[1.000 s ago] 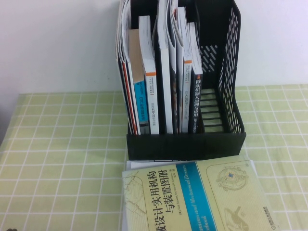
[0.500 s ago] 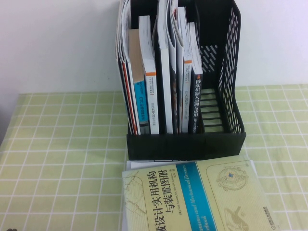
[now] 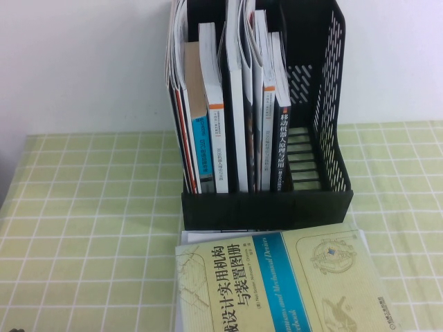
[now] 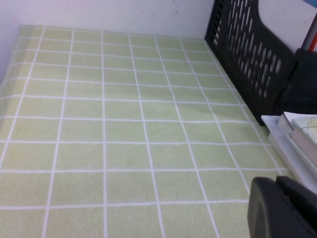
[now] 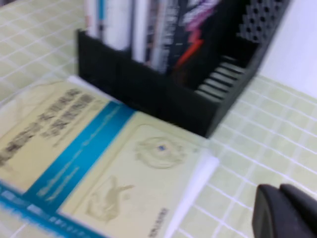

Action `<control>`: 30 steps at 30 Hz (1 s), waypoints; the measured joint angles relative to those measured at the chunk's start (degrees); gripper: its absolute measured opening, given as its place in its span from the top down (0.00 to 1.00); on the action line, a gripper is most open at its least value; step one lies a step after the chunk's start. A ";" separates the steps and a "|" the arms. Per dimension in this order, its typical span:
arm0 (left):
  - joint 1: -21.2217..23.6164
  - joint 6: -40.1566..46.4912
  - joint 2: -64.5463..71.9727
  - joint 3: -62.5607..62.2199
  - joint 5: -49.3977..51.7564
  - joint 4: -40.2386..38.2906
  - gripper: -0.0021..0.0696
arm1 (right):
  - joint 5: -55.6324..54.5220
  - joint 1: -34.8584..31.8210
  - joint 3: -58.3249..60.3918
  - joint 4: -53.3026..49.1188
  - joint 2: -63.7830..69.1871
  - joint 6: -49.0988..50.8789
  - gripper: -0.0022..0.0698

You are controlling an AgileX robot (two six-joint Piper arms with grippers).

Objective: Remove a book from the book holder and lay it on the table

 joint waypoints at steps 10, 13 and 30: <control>0.00 0.00 0.00 0.00 0.03 0.00 0.97 | -24.60 -32.89 10.27 5.37 -5.07 4.58 0.97; 0.00 0.00 0.00 0.00 0.03 0.00 0.97 | -34.23 -43.88 15.90 9.95 -6.16 4.86 0.97; 0.00 -0.15 0.00 0.00 0.13 0.00 0.97 | -40.15 -50.88 26.80 27.92 -12.06 -17.53 0.97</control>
